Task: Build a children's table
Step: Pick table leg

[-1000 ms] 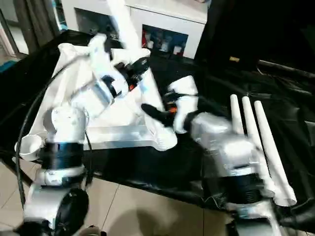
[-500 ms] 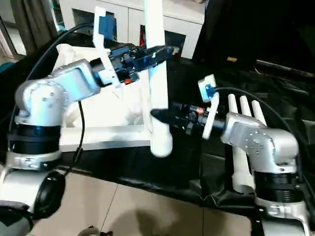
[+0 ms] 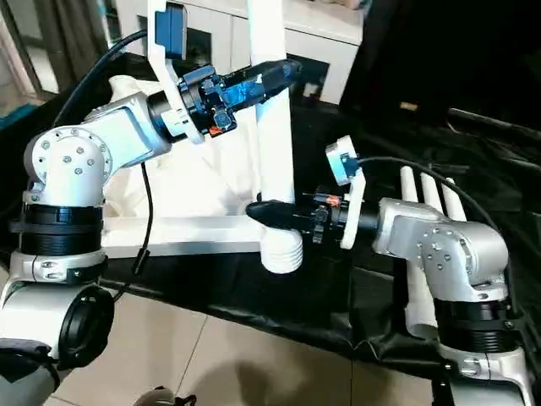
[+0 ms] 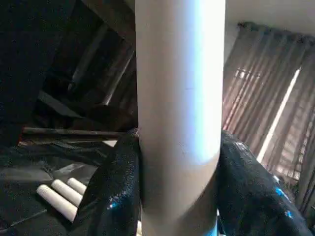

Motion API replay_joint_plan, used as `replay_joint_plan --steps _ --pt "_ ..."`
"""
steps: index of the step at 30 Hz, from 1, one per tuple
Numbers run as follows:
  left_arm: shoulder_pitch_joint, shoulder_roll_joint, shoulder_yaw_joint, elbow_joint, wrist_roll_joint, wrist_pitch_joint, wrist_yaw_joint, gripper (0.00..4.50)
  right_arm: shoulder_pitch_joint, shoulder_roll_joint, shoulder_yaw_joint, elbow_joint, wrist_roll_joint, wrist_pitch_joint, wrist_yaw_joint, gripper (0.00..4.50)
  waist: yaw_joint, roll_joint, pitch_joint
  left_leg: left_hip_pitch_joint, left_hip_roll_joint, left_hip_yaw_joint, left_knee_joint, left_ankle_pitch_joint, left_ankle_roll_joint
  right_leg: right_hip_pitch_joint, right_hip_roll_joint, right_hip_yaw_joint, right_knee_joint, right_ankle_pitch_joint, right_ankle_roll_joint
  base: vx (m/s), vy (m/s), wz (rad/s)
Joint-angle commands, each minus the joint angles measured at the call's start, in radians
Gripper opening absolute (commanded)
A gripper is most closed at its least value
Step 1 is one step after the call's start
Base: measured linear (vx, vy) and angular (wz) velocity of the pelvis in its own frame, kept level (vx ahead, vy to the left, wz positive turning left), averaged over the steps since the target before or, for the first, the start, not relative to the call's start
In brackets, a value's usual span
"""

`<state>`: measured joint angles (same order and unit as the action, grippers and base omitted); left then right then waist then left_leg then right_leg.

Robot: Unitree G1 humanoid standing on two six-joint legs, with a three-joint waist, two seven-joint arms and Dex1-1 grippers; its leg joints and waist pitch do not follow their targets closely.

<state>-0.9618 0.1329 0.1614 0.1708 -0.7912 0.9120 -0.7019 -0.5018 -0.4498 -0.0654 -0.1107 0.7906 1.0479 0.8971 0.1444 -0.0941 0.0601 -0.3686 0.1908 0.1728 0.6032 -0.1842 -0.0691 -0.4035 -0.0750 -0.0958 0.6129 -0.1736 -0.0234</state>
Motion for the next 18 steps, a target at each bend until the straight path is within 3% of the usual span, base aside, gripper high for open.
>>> replay_joint_plan --steps 1,4,6,8,14,16,18 --pt "-0.049 -0.018 0.02 0.015 -0.002 -0.025 0.048 2.3 0.001 -0.002 0.0 0.026 -0.038 -0.024 -0.048 2.08 0.002 -0.002 -0.075 0.008 0.04 -0.009 -0.062 -0.075 -0.026 0.064 -0.078 0.055 -0.065 -0.201 -0.119 0.0 0.0 0.0" --pt "-0.026 -0.03 -0.002 0.01 0.055 -0.049 0.113 2.44 -0.019 0.075 0.0 0.06 -0.148 -0.131 -0.213 2.03 -0.003 -0.001 -0.075 0.006 0.039 -0.012 -0.065 -0.076 -0.044 0.061 -0.081 0.054 -0.068 -0.228 -0.1 0.0 0.0 0.0" --pt "-0.013 -0.039 -0.01 -0.008 0.067 -0.048 0.14 2.5 -0.022 0.089 0.006 0.06 -0.173 -0.148 -0.247 2.0 -0.005 0.0 -0.075 0.01 0.04 -0.011 -0.065 -0.086 -0.052 0.059 -0.079 0.054 -0.069 -0.233 -0.098 0.0 0.0 0.0" --pt "0.033 -0.059 -0.068 -0.052 0.159 -0.057 0.246 2.8 -0.023 0.119 0.045 0.037 -0.233 -0.175 -0.319 1.99 -0.006 0.002 -0.073 0.009 0.045 -0.014 -0.069 -0.088 -0.058 0.06 -0.08 0.056 -0.066 -0.208 -0.099 0.0 0.0 0.0" --pt "0.116 -0.142 -0.084 -0.101 0.213 -0.055 0.421 2.91 -0.024 0.19 0.084 0.013 -0.303 -0.209 -0.44 1.95 -0.007 0.0 -0.075 0.008 0.042 -0.012 -0.068 -0.084 -0.055 0.061 -0.077 0.058 -0.064 -0.169 -0.094 0.0 0.0 0.0" --pt "0.128 -0.165 -0.073 -0.103 0.219 -0.061 0.46 2.91 -0.026 0.204 0.086 0.014 -0.317 -0.219 -0.463 1.95 -0.008 -0.005 -0.074 0.004 0.039 -0.011 -0.068 -0.089 -0.05 0.063 -0.077 0.058 -0.066 -0.177 -0.087 0.0 0.0 0.0" --pt "0.137 -0.194 -0.061 -0.098 0.253 -0.08 0.531 2.56 -0.032 0.22 0.09 0.016 -0.332 -0.224 -0.49 1.94 -0.009 -0.006 -0.073 0.006 0.039 -0.012 -0.068 -0.099 -0.048 0.061 -0.074 0.058 -0.069 -0.2 -0.065 0.0 0.0 0.0"
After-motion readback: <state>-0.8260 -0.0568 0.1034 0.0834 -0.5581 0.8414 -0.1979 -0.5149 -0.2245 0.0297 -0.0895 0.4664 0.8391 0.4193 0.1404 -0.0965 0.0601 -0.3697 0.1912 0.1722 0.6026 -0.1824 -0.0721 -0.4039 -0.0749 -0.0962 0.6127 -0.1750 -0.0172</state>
